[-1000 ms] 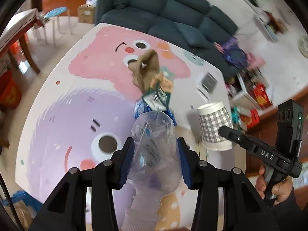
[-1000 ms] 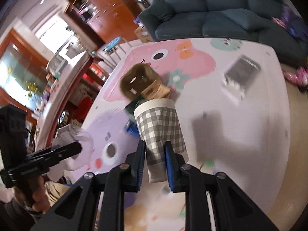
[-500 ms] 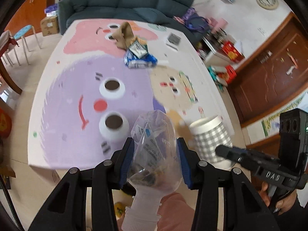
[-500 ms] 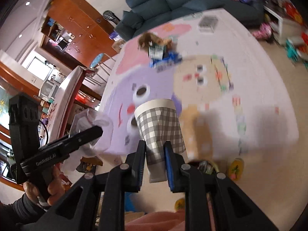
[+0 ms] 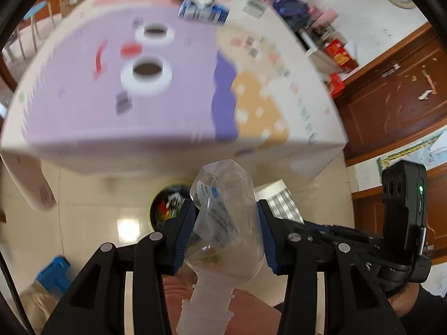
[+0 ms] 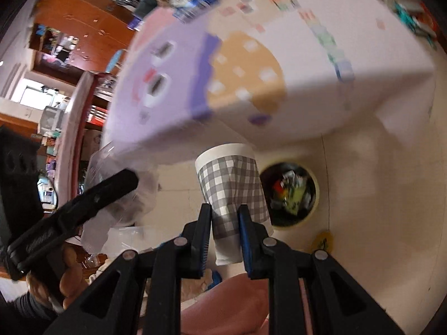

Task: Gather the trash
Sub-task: 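Carry the bottle and checkered cup over the trash bin, then open both tools over the bin to drop bottle and cup, then raise both tools from the bin back toward the table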

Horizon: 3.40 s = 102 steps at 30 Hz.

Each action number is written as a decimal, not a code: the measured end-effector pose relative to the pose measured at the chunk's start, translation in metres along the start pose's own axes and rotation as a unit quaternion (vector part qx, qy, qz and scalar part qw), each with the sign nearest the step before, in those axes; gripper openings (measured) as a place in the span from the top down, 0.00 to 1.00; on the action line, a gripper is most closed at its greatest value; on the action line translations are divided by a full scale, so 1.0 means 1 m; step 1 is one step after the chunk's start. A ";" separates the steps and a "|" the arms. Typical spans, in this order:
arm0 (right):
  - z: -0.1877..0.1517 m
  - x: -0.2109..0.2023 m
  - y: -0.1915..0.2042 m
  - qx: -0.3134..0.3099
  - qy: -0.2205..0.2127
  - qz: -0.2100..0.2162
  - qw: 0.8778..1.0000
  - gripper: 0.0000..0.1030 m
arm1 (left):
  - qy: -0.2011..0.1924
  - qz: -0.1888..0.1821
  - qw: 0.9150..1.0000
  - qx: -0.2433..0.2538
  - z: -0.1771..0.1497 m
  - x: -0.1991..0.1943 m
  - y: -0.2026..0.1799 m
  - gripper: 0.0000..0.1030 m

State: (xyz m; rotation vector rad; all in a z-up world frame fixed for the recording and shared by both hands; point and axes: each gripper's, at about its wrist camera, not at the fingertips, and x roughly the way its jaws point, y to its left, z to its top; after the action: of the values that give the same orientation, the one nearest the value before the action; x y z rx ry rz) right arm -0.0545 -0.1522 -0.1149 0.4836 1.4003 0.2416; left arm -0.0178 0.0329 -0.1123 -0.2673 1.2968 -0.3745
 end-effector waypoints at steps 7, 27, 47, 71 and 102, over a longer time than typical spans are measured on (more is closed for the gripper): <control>-0.015 0.100 -0.072 0.062 0.030 -0.009 0.998 0.79 | 0.041 0.040 0.998 -0.033 -0.044 0.109 0.032 0.58; -0.016 0.244 -0.148 0.103 0.034 -0.037 0.993 0.63 | 0.058 0.112 0.990 -0.058 -0.068 0.257 0.089 0.26; -0.022 0.120 -0.060 0.010 -0.008 -0.037 0.999 0.63 | 0.007 0.119 0.992 -0.029 -0.049 0.107 0.041 0.26; -0.022 -0.073 0.085 -0.154 -0.144 -0.047 0.976 0.63 | -0.127 0.102 0.986 0.039 0.001 -0.108 -0.020 0.26; 0.108 -0.151 0.171 -0.138 -0.233 -0.042 0.962 0.56 | -0.219 0.093 0.969 0.063 0.127 -0.194 -0.024 0.26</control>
State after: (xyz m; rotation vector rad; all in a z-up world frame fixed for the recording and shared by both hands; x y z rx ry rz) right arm 0.0461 -0.0879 0.1074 0.2270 0.9057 0.2324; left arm 0.0582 0.0896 0.1009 -0.1108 0.8504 -0.2202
